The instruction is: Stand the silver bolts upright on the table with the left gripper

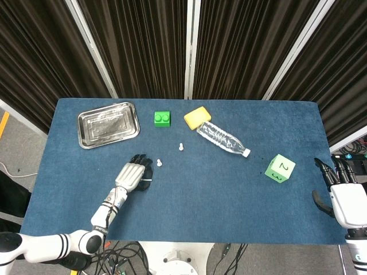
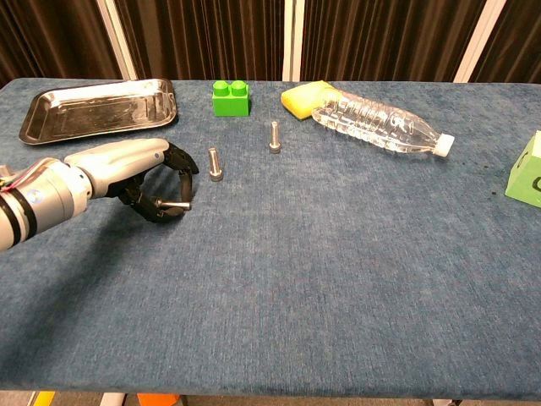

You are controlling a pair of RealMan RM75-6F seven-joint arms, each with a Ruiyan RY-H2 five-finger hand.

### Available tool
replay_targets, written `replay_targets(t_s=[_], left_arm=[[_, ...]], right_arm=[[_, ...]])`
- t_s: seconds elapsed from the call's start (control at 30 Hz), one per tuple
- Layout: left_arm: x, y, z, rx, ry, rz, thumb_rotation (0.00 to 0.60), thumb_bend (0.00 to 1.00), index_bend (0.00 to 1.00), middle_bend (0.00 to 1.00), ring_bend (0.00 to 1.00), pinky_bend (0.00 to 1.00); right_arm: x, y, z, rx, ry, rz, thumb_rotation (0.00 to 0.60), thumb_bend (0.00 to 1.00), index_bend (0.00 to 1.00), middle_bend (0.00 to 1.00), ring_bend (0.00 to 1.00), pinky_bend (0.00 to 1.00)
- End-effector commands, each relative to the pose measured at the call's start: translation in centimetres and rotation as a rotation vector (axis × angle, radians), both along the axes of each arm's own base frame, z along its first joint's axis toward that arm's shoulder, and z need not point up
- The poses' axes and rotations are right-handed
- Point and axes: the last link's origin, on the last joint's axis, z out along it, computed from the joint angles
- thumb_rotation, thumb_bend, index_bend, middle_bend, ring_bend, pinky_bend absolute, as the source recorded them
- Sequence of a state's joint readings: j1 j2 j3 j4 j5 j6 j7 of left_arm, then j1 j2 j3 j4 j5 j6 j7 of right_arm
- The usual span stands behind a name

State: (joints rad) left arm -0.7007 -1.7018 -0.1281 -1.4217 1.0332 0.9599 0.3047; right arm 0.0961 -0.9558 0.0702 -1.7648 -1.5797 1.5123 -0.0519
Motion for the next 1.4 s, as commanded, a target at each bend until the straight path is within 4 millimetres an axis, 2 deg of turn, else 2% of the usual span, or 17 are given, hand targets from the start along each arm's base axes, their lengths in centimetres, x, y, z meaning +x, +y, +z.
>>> replay_targets(t_s=[0.03,0.43,0.87,1.4], left_arm=[[0.1,-0.1,0.2,0.004,-0.010,-0.004,0.600,0.38,0.51,0.17,0.00,0.00],[0.2,0.1,2.3,0.006,-0.138,0.033,0.600,0.40,0.51,0.17,0.00,0.00],[-0.7,0.4,2.4,-0.013,-0.177,0.073,0.600,0.39,0.50,0.17,0.00,0.00],[-1.3,-0.1,2.7,-0.015,-0.189,0.064,0.600,0.40,0.42,0.17,0.00,0.00]], right_arm=[[0.0,0.0,0.0,0.000,0.000,0.001,0.600,0.30,0.08,0.22,0.00,0.02],[0.1,-0.1,0.0,0.000,0.000,0.007,0.600,0.30,0.08,0.22,0.00,0.02],[0.3,-0.1,0.1,0.000,0.003,0.008,0.600,0.30,0.08,0.22,0.00,0.02],[0.4,0.0,0.1,-0.002,0.005,0.010,0.600,0.30,0.08,0.22,0.00,0.02]])
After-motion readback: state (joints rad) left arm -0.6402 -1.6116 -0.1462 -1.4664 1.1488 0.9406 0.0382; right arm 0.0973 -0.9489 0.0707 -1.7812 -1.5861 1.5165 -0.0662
